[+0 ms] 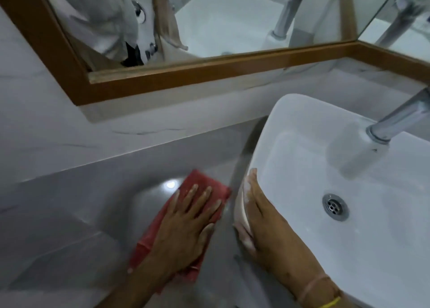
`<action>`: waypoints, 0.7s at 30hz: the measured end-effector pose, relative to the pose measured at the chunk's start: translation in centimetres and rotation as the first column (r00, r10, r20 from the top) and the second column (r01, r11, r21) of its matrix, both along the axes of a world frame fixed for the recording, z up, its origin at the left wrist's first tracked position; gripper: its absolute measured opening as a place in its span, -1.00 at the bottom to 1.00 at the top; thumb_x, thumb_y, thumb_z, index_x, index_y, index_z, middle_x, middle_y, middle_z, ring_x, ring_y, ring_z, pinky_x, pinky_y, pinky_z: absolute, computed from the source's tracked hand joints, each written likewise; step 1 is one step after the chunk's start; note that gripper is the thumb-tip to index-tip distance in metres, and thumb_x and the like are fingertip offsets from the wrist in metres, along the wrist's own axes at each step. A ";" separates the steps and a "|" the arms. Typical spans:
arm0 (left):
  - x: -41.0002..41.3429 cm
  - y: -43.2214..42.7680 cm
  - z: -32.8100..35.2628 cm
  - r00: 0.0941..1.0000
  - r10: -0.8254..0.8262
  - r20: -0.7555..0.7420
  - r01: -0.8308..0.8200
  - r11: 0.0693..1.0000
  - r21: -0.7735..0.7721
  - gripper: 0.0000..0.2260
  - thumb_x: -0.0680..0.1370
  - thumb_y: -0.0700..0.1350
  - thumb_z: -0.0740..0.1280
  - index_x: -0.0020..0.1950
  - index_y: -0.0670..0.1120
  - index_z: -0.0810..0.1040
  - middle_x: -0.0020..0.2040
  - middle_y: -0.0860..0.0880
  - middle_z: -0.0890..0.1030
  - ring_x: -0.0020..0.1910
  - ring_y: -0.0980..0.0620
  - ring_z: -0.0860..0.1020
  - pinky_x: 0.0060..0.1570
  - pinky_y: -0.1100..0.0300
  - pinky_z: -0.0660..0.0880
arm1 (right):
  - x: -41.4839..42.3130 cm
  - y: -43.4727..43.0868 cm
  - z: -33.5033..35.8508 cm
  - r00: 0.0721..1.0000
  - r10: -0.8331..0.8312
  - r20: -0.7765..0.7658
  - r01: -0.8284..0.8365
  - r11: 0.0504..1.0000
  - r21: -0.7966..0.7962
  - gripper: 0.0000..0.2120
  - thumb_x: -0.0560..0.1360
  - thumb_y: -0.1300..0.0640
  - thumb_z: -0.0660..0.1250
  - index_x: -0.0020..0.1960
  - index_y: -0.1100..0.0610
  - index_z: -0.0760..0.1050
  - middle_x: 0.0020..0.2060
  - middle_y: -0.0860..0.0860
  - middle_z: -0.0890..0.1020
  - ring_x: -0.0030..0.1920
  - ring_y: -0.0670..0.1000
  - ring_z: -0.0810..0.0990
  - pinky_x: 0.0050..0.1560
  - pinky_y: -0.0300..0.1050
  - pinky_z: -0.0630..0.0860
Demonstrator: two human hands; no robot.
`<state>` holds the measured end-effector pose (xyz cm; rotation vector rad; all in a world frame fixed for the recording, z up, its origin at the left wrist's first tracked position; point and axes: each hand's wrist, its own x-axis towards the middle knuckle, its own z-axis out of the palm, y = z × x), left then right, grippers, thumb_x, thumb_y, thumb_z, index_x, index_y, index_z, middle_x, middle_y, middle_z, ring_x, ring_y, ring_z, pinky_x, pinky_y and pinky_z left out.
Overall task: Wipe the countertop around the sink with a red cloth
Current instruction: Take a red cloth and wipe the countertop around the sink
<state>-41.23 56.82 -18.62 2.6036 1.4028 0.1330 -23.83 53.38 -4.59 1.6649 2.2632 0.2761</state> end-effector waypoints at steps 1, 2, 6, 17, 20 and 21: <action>-1.6 0.1 -0.1 0.998 0.064 -0.010 -0.064 0.998 0.016 -0.54 0.57 0.13 0.02 0.48 0.16 0.10 0.53 0.01 0.17 0.52 -0.10 0.02 0.44 -0.16 -0.01 | 0.2 -0.1 -0.1 0.998 -0.057 0.036 0.057 0.998 -0.003 -0.36 0.53 0.07 -0.03 0.35 0.61 0.02 0.35 0.55 0.19 0.41 0.49 0.03 0.51 0.23 -0.16; -2.6 1.0 -0.1 0.991 0.127 -0.032 -0.126 0.992 0.034 -0.54 0.56 0.14 0.01 0.47 0.15 0.12 0.53 -0.03 0.19 0.52 -0.14 0.03 0.43 -0.18 0.02 | 0.3 0.0 -0.2 0.996 -0.073 0.055 0.072 0.997 0.024 -0.36 0.52 0.06 0.02 0.36 0.58 0.08 0.34 0.52 0.25 0.40 0.47 0.11 0.51 0.21 -0.14; -1.1 7.1 0.3 0.961 0.272 -0.051 -0.270 0.962 0.051 -0.57 0.55 0.11 0.03 0.42 0.09 0.29 0.50 -0.11 0.26 0.49 -0.22 0.13 0.41 -0.22 0.10 | 0.8 -0.3 -1.4 0.998 0.000 -0.064 0.001 1.000 0.015 -0.27 0.49 -0.13 0.12 0.43 0.40 0.15 0.37 0.23 0.42 0.43 0.18 0.30 0.47 -0.05 0.20; 4.2 0.6 1.6 0.995 -0.097 -0.032 0.095 0.993 -0.069 -0.51 0.55 0.04 0.00 0.49 0.08 0.07 0.55 -0.04 0.13 0.52 -0.18 0.01 0.46 -0.19 -0.02 | 0.2 -0.2 0.3 0.918 -0.143 -0.369 0.066 0.974 -0.214 -0.31 0.59 0.03 0.08 0.48 0.32 -0.24 0.51 0.27 -0.20 0.52 0.16 -0.22 0.54 0.02 -0.12; -0.5 -3.6 1.2 0.995 -0.093 -0.025 0.092 0.994 -0.053 -0.57 0.57 0.07 0.04 0.45 0.17 0.16 0.52 0.02 0.20 0.51 -0.13 0.05 0.40 -0.24 0.09 | 0.5 -0.5 -0.2 0.881 -0.158 -0.445 0.070 0.976 -0.207 -0.29 0.55 0.06 0.20 0.48 0.36 -0.11 0.51 0.28 -0.08 0.53 0.17 -0.10 0.53 0.05 -0.03; -1.8 -3.5 1.1 0.996 -0.078 -0.051 0.076 0.996 -0.036 -0.57 0.56 0.08 0.05 0.45 0.18 0.17 0.52 0.02 0.21 0.51 -0.14 0.06 0.37 -0.28 0.11 | 0.5 -0.4 -0.1 0.893 -0.135 -0.430 0.076 0.986 -0.150 -0.30 0.53 0.04 0.24 0.46 0.40 0.01 0.49 0.33 0.06 0.51 0.22 0.04 0.50 0.09 0.02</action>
